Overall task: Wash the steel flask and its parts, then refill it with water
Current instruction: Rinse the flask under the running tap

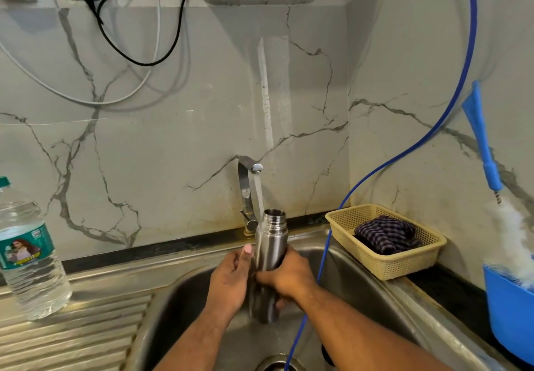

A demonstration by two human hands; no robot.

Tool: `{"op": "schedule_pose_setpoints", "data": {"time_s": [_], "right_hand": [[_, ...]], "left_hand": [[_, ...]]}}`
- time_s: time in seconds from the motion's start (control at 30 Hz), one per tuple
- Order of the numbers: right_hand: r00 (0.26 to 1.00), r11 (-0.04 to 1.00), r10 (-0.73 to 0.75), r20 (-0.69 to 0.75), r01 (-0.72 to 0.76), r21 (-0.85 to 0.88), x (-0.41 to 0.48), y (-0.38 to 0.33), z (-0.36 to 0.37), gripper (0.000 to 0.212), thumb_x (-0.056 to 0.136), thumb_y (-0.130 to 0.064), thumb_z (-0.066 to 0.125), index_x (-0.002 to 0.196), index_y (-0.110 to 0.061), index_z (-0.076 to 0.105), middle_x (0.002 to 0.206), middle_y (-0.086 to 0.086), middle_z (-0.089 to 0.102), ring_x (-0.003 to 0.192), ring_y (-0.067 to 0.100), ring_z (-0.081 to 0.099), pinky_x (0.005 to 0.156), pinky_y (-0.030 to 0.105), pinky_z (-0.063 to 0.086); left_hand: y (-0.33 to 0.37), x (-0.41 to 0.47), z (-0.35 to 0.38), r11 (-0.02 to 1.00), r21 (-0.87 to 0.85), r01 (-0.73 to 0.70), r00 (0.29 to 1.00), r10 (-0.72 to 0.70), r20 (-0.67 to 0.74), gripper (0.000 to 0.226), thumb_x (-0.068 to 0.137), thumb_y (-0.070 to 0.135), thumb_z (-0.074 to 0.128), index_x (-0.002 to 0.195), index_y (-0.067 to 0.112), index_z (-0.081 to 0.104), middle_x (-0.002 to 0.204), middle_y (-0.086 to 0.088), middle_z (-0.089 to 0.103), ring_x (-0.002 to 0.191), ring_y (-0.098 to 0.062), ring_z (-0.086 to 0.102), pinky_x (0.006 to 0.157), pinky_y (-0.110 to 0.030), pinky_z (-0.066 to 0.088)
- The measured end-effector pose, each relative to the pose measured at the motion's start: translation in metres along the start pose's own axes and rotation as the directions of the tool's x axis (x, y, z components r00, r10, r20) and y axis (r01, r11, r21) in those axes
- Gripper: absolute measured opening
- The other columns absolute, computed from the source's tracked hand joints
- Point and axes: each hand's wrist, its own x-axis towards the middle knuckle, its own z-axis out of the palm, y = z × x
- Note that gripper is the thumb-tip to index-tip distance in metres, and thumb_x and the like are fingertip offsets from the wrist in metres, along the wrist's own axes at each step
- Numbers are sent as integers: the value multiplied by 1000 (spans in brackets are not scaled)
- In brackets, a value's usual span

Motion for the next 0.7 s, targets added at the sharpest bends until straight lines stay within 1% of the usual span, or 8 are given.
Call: {"op": "schedule_pose_setpoints", "data": {"time_s": [0.1, 0.2, 0.23, 0.33, 0.37, 0.47, 0.57, 0.7], "right_hand": [[997, 993, 55, 58, -48, -106, -7, 1, 5, 68, 68, -23, 93, 126, -23, 59, 115, 3, 69, 93, 25, 74, 58, 43, 65], [1000, 998, -30, -4, 30, -51, -4, -4, 5, 63, 70, -24, 92, 124, -27, 59, 114, -3, 70, 100, 20, 72, 70, 40, 65], [1000, 999, -22, -7, 22, -43, -4, -4, 5, 62, 70, -24, 92, 123, -27, 58, 114, -3, 70, 100, 20, 72, 70, 39, 65], [997, 985, 61, 49, -52, -163, -12, -3, 6, 65, 68, -25, 93, 125, -21, 62, 113, 3, 70, 95, 24, 74, 60, 40, 65], [998, 984, 51, 40, -43, -175, -12, -3, 6, 64, 68, -27, 93, 123, -20, 63, 112, 4, 70, 93, 24, 74, 57, 40, 65], [1000, 994, -12, -17, 10, -108, -9, -7, 5, 61, 70, -28, 91, 121, -25, 58, 112, 0, 70, 94, 22, 73, 59, 36, 64], [997, 987, 59, 42, -52, -152, -14, -8, 5, 59, 73, -26, 91, 123, -20, 61, 110, 4, 70, 89, 25, 75, 57, 40, 65], [999, 997, -38, -32, 36, -65, -12, -11, 7, 58, 69, -32, 92, 117, -26, 61, 101, -5, 70, 89, 18, 73, 65, 37, 65]], "left_hand": [[-2, -4, 0, 1000, -18, -2, 1000, 2, 14, 37, 97, 56, 49, 104, 25, 67, 97, 2, 73, 90, -9, 68, 69, -18, 45], [-1, -2, 0, 1000, 9, 7, 1000, -7, 24, 34, 99, 55, 48, 105, 26, 66, 99, 5, 71, 91, -5, 65, 68, -16, 42], [-2, -1, -1, 1000, 12, 7, 1000, -7, 24, 33, 100, 55, 48, 105, 27, 66, 99, 6, 71, 91, -5, 64, 68, -16, 42], [-3, -4, -1, 1000, 5, 4, 999, -5, 40, 32, 98, 56, 50, 107, 28, 65, 102, 7, 70, 93, -4, 64, 69, -16, 42], [-4, -4, -1, 1000, 8, 5, 999, -5, 53, 31, 98, 55, 51, 109, 29, 64, 103, 7, 69, 94, -3, 63, 69, -15, 41], [-2, -2, -1, 1000, 17, -3, 997, 1, 74, 34, 97, 57, 50, 113, 29, 63, 104, 10, 68, 94, 0, 61, 69, -13, 40], [-1, -4, 0, 1000, 7, 11, 996, -11, 89, 37, 97, 57, 51, 114, 27, 64, 103, 10, 68, 93, 0, 62, 68, -12, 40], [-2, -1, -1, 1000, 28, -4, 993, 1, 118, 48, 92, 67, 52, 122, 31, 60, 110, 11, 68, 97, 1, 60, 73, -13, 43]]}}
